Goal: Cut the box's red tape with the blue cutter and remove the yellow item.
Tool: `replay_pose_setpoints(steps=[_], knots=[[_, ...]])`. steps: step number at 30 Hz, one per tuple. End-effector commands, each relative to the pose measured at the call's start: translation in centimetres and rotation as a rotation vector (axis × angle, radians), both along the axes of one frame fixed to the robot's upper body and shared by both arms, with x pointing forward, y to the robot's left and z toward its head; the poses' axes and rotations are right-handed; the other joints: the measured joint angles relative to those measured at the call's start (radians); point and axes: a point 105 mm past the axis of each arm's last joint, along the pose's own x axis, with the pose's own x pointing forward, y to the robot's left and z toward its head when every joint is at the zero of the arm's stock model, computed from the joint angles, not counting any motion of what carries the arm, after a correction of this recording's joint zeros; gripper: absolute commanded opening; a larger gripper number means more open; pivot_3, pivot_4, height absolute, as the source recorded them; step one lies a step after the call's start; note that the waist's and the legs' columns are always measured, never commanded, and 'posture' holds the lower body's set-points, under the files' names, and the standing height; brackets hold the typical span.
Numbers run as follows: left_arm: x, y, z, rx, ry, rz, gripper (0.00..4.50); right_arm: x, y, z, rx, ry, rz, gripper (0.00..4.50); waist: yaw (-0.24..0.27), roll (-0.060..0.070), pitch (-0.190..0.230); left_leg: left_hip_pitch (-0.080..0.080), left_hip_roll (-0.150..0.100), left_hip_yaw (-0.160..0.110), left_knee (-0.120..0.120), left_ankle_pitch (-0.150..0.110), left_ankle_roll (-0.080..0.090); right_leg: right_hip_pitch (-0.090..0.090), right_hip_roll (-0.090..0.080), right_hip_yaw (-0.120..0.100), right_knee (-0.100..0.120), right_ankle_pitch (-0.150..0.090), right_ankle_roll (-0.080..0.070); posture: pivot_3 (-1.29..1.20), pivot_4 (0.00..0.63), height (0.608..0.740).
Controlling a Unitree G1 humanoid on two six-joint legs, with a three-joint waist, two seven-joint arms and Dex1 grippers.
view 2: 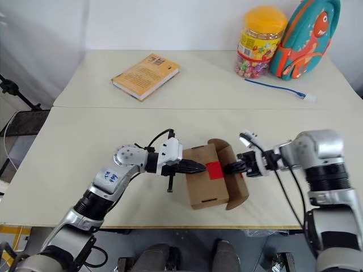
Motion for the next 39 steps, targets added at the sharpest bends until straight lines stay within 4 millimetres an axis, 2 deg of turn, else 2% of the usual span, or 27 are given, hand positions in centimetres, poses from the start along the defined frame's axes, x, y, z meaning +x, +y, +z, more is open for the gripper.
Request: replay_pose_setpoints(steps=[1,3,6,12,18,21,27,30,31,33,35,39], knots=[[1.1,-1.2,-2.0,0.023,0.030,0.075,0.00,-0.4,-0.4,4.5,0.003,-0.111,0.046,0.04,0.003,0.001,0.001,-0.002,-0.002,-0.002,0.000,0.001,0.002,0.000,-0.002,-0.001,-0.001,0.000,0.000,0.00,0.150,0.740],[1.1,-2.8,-1.5,-0.025,0.022,0.074,0.00,-0.5,-0.7,6.2,-0.044,-0.149,0.055,0.04,0.001,0.000,0.001,-0.008,-0.003,-0.006,0.002,0.001,0.003,-0.002,-0.003,-0.006,-0.005,0.002,0.004,0.00,0.150,0.740],[0.9,-4.2,-1.0,-0.067,0.013,0.069,0.00,-0.6,-1.0,7.9,-0.088,-0.178,0.064,0.04,-0.001,0.000,0.001,-0.011,-0.003,-0.006,0.001,0.001,0.003,-0.001,-0.002,-0.012,-0.010,0.005,0.009,0.00,0.150,0.740],[1.2,-4.2,-0.5,-0.090,-0.014,0.100,0.00,-0.9,-0.9,9.4,-0.145,-0.194,0.085,0.04,0.000,-0.002,0.003,-0.012,-0.001,-0.006,0.000,0.001,0.003,-0.001,-0.002,-0.015,-0.012,0.005,0.009,0.00,0.150,0.740],[1.3,-3.4,-0.2,-0.087,-0.031,0.132,0.00,-1.4,-0.6,9.4,-0.192,-0.192,0.111,0.04,0.002,-0.002,0.005,-0.013,-0.002,-0.009,0.000,0.001,0.003,-0.001,-0.002,-0.016,-0.012,0.005,0.010,0.00,0.150,0.740],[1.3,-2.1,0.4,-0.057,-0.053,0.139,0.00,-1.3,-0.7,8.5,-0.241,-0.196,0.102,0.04,0.000,-0.002,0.008,-0.013,-0.002,-0.009,0.000,0.001,0.003,-0.002,-0.002,-0.017,-0.012,0.005,0.010,0.00,0.150,0.740],[-1.1,0.1,2.9,-0.006,-0.015,-0.028,0.00,-0.8,-2.2,7.3,-0.274,-0.206,0.016,0.04,0.000,-0.003,0.009,-0.013,0.000,-0.009,0.001,0.001,0.003,-0.001,-0.001,-0.020,-0.011,0.005,0.010,0.00,0.150,0.740],[-1.6,0.5,4.1,-0.015,0.023,-0.059,0.00,-0.7,-2.3,7.0,-0.279,-0.220,0.000,0.04,0.000,-0.003,0.009,-0.013,0.000,-0.009,0.001,0.001,0.003,0.000,-0.001,-0.020,-0.011,0.005,0.010,0.00,0.150,0.740],[-1.5,0.4,4.6,-0.027,0.015,-0.058,0.00,-0.6,-2.3,6.9,-0.279,-0.226,-0.003,0.04,0.000,-0.003,0.009,-0.013,0.000,-0.009,0.001,0.001,0.003,0.000,-0.001,-0.020,-0.011,0.005,0.010,0.00,0.150,0.740],[-1.1,-1.2,6.1,-0.099,0.011,-0.059,0.00,-0.5,-2.2,6.7,-0.277,-0.242,-0.011,0.04,0.000,-0.003,0.009,-0.012,-0.001,-0.009,0.001,0.002,0.003,0.001,-0.001,-0.020,-0.011,0.005,0.010,0.00,0.150,0.740],[-0.6,-3.1,6.1,-0.094,-0.010,-0.043,0.00,-0.3,-2.2,6.5,-0.273,-0.256,-0.029,0.04,0.002,-0.004,0.009,-0.012,-0.001,-0.010,0.002,0.002,0.003,0.002,-0.001,-0.020,-0.011,0.006,0.011,0.00,0.150,0.740],[0.0,-5.5,5.3,-0.068,-0.037,-0.022,0.00,-0.2,-2.2,6.2,-0.270,-0.274,-0.041,0.04,-0.003,-0.006,0.010,-0.011,-0.001,-0.008,0.002,0.003,0.003,0.003,0.000,-0.020,-0.011,0.006,0.011,0.00,0.150,0.740]])
